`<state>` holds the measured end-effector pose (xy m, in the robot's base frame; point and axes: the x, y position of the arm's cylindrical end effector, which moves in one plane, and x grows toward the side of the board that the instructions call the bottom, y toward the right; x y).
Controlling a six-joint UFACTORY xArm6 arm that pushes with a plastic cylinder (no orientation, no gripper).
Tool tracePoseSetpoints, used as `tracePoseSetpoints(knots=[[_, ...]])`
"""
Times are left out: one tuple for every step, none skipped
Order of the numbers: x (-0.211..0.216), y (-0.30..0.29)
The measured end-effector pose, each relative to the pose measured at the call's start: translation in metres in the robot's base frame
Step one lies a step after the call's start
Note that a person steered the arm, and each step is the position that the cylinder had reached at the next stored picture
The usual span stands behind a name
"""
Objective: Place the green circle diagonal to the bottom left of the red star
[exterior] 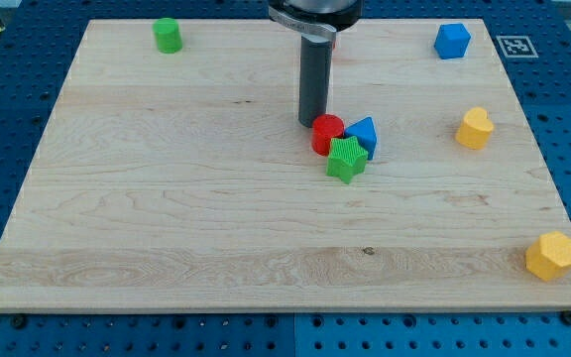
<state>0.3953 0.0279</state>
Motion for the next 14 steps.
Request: tracePoseSetpoints(knots=[[-0.001,0.000],[-0.007,-0.001],[-0.015,-0.012],[-0.015,-0.041],[-0.015,-0.042],[-0.014,-0.043],[-0.014,-0.069],[-0.015,-0.114],[-0.016,-0.131],[-0.016,-0.131],[-0.016,-0.162],[-0.016,-0.216],[-0.018,-0.249],[-0.021,-0.282]])
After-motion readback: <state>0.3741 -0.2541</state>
